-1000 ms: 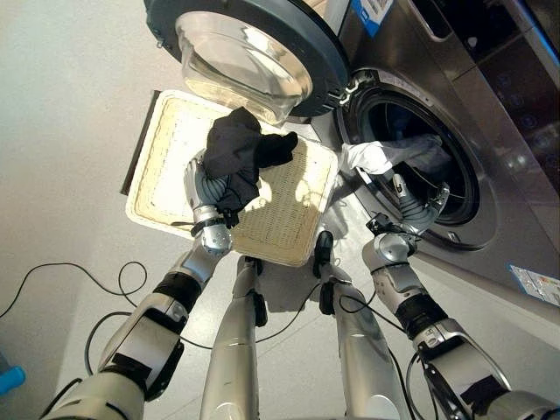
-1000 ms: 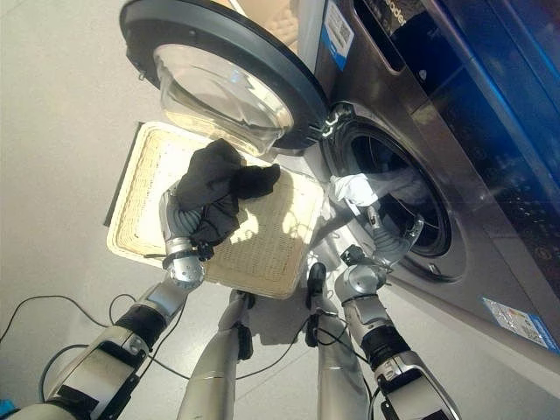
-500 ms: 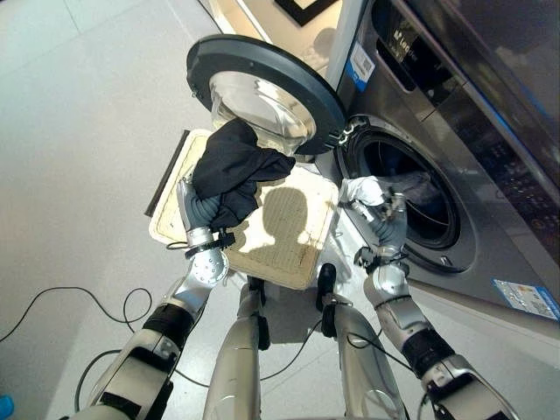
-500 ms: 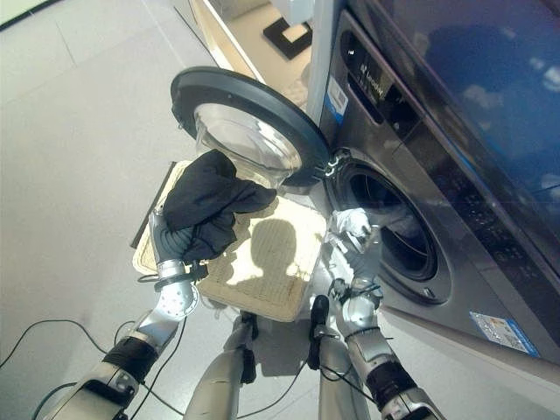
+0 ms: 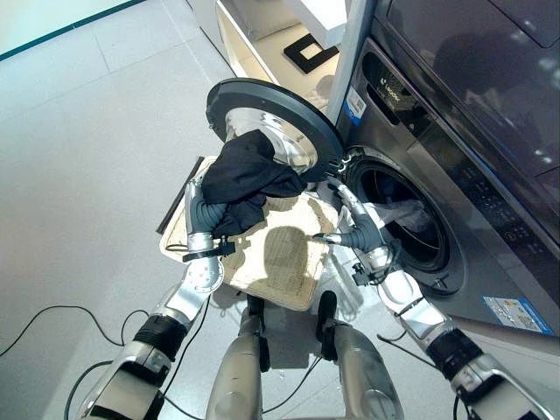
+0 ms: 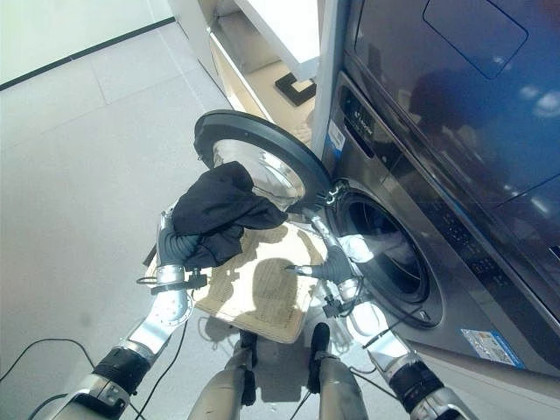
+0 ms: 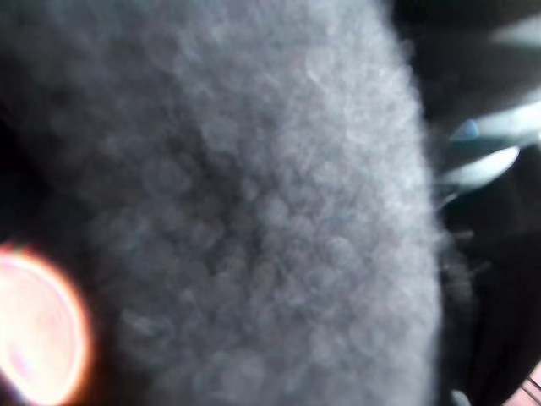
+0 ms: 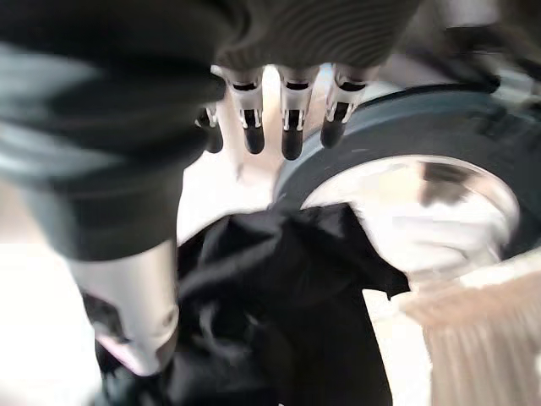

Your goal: Put the clothes into the washing machine.

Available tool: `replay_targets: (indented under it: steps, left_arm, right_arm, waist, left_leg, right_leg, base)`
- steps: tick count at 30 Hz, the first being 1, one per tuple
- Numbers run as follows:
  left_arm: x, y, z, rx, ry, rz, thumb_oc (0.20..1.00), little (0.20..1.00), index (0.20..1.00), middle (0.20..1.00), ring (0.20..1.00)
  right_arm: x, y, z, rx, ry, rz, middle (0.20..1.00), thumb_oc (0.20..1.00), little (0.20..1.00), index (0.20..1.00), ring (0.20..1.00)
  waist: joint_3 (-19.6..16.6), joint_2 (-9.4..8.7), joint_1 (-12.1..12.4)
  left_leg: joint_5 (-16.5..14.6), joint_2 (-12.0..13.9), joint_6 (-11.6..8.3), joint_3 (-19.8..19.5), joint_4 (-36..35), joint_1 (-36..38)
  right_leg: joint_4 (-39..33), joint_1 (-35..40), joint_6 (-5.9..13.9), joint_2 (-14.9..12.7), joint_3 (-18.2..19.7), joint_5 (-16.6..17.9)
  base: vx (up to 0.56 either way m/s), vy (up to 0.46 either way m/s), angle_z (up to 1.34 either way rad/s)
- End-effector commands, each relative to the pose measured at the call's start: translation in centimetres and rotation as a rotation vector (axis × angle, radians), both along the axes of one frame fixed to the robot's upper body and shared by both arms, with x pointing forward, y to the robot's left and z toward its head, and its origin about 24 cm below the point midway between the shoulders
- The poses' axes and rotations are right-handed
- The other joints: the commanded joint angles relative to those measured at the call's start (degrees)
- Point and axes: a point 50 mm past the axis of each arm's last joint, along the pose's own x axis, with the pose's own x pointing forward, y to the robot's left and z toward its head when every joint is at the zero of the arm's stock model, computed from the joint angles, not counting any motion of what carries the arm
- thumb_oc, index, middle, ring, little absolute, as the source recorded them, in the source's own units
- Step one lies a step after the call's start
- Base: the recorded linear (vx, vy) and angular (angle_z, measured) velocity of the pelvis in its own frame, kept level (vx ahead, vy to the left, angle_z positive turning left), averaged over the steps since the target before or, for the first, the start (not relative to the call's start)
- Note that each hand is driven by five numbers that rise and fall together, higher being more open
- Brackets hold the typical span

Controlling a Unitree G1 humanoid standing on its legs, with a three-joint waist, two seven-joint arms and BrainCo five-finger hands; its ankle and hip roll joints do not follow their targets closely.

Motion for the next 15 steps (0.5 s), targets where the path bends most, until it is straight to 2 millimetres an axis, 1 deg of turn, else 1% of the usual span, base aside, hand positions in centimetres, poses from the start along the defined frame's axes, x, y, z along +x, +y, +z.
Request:
replay_targets:
  steps: [1, 3, 4, 6, 10, 14, 15]
  left_arm:
    - [0.2, -1.4, 4.6, -0.036, -0.161, -0.156, 0.200, 0.200, 0.200, 0.200, 0.200]
    - [0.3, -1.8, 4.9, -0.011, -0.137, -0.207, 0.200, 0.200, 0.200, 0.200, 0.200]
    - [0.3, -1.8, 4.9, -0.011, -0.137, -0.207, 0.200, 0.200, 0.200, 0.200, 0.200]
    - [0.0, -1.9, 4.4, 0.014, -0.084, -0.258, 0.200, 0.200, 0.200, 0.200, 0.200]
    - [-0.6, -1.9, 2.9, 0.040, 0.019, -0.345, 0.200, 0.200, 0.200, 0.200, 0.200]
    - [-1.0, -2.0, 2.2, 0.070, 0.079, -0.396, 0.200, 0.200, 0.200, 0.200, 0.200]
    - [-1.1, -2.2, 1.8, 0.081, 0.105, -0.428, 0.200, 0.200, 0.200, 0.200, 0.200]
  right_arm:
    - [0.6, 1.4, 2.3, -0.051, -0.119, -0.005, 1.000, 1.000, 1.000, 1.000, 1.000]
    - [1.2, 1.6, 3.2, -0.073, -0.133, -0.007, 1.000, 1.000, 1.000, 1.000, 1.000]
    - [1.2, 1.6, 3.2, -0.073, -0.133, -0.007, 1.000, 1.000, 1.000, 1.000, 1.000]
    - [1.3, 1.7, 3.5, -0.128, -0.131, -0.002, 1.000, 1.000, 1.000, 1.000, 1.000]
    - [1.3, 1.2, 3.2, -0.235, -0.098, -0.004, 1.000, 1.000, 1.000, 1.000, 1.000]
    - [1.3, 1.0, 2.9, -0.284, -0.076, -0.024, 1.000, 1.000, 1.000, 1.000, 1.000]
    - [1.4, 1.0, 2.5, -0.314, -0.062, -0.028, 1.000, 1.000, 1.000, 1.000, 1.000]
  waist:
    - [-3.0, -0.70, 1.4]
    - [-3.4, -0.78, 1.9]
    - [-3.4, -0.78, 1.9]
    - [-4.8, -0.90, 2.4]
    - [-8.3, -1.44, 3.2]
    - [-10.6, -1.70, 3.8]
    - [-11.4, -1.74, 4.1]
  left_leg:
    - [-9.7, -3.6, -0.04, 0.6, 6.4, 2.3]
    - [-9.7, -3.5, -0.18, -0.2, 5.4, 3.4]
    - [-9.7, -3.5, -0.18, -0.2, 5.4, 3.4]
    - [-9.3, -3.6, -0.27, -1.2, 3.8, 5.1]
    - [-8.4, -4.0, -0.35, -2.7, 0.3, 8.4]
    - [-7.8, -4.2, -0.31, -3.4, -1.5, 10.1]
    - [-7.6, -4.2, -0.27, -3.7, -2.1, 10.6]
  right_leg:
    - [-0.1, 3.9, 4.89, -0.7, -0.8, -2.0]
    - [-1.4, 5.2, 4.99, -0.6, -0.7, -1.6]
    - [-1.4, 5.2, 4.99, -0.6, -0.7, -1.6]
    - [-3.7, 7.3, 5.18, -0.6, -0.6, -0.9]
    - [-8.3, 11.9, 5.27, -0.3, -0.5, 0.3]
    - [-10.2, 14.1, 5.22, 0.1, -0.4, 0.9]
    - [-10.7, 14.8, 5.22, 0.1, -0.4, 1.0]
  base:
    - [0.03, -0.040, 0.07]
    - [0.05, -0.051, 0.11]
    - [0.11, -0.058, 0.04]
    - [0.15, -0.052, -0.01]
    - [0.19, -0.042, 0.11]
    - [0.14, -0.027, 0.00]
    - [0.09, -0.014, 0.05]
